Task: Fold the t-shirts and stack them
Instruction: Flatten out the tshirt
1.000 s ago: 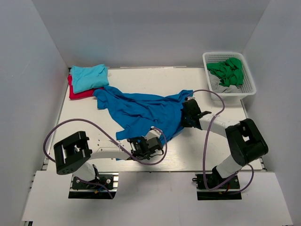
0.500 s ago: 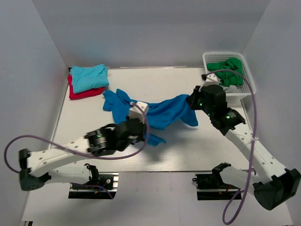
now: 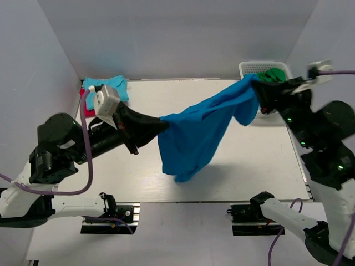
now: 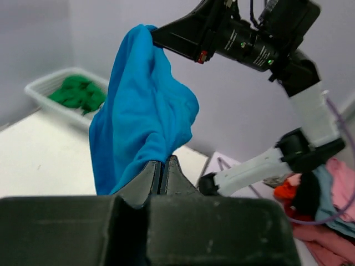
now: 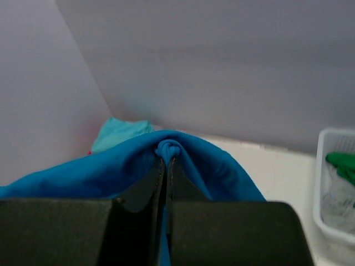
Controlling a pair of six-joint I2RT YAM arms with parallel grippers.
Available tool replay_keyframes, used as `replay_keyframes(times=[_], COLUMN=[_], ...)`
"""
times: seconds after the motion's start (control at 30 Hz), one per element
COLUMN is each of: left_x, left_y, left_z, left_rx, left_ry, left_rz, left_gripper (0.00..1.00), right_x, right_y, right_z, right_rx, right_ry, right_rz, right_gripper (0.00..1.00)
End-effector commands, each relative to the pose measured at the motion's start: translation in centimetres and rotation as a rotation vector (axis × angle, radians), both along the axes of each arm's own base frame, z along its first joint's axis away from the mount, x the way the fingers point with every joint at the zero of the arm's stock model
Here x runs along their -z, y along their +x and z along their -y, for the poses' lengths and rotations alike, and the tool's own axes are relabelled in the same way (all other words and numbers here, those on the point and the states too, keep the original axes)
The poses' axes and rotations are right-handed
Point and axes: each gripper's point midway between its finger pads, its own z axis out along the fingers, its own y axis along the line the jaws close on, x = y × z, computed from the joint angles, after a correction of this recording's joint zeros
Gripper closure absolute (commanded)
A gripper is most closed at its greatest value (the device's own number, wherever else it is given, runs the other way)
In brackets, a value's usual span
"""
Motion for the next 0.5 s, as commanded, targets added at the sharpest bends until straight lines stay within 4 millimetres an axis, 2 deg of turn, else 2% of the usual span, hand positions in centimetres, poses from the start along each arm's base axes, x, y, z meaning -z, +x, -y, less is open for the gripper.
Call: replay_keyframes(times=[0.0, 0.03, 0.07, 0.13, 0.17, 0.3, 0.37, 0.47], left_x=[-3.9, -4.4, -6.1, -7.4, -8.7, -10.7, -11.9, -12.8], left_y=[-2.8, -3.2, -3.6, -4.5, -5.1, -5.9, -6.6, -6.9], left_z=[-0.1, -0.3, -0.8, -1.1, -2.1, -3.2, -4.2, -4.7], left_rx=[0.149, 0.167, 0.179, 0.220, 0.232, 0.252, 0.271, 0.274], left_ry=[-0.028, -0.028, -0.059, -0.076, -0.110, -0.159, -0.200, -0.223], left_rz=[0.084, 0.090, 0.107, 0.126, 0.134, 0.140, 0.133, 0.132], left_gripper=[1.00, 1.00, 1.00, 1.00, 1.00, 1.00, 1.00, 1.00], right_x=[-5.9, -6.6, -7.8, -10.4, -10.6, -14.1, -15.4, -16.0], right_y=[-4.4, -5.1, -6.1, -8.2, -8.3, -11.9, -13.7, -14.5], right_z=[1.7, 1.8, 2.3, 3.9, 4.3, 6.5, 7.3, 7.4], right_rx=[-0.032, -0.048, -0.048, -0.023, -0.005, 0.012, 0.003, -0.009], right_ry=[0.011, 0.008, 0.008, 0.040, 0.038, 0.098, 0.120, 0.128], right_rz=[0.173, 0.197, 0.223, 0.286, 0.289, 0.387, 0.438, 0.460], right_gripper=[1.00, 1.00, 1.00, 1.00, 1.00, 1.00, 1.00, 1.00])
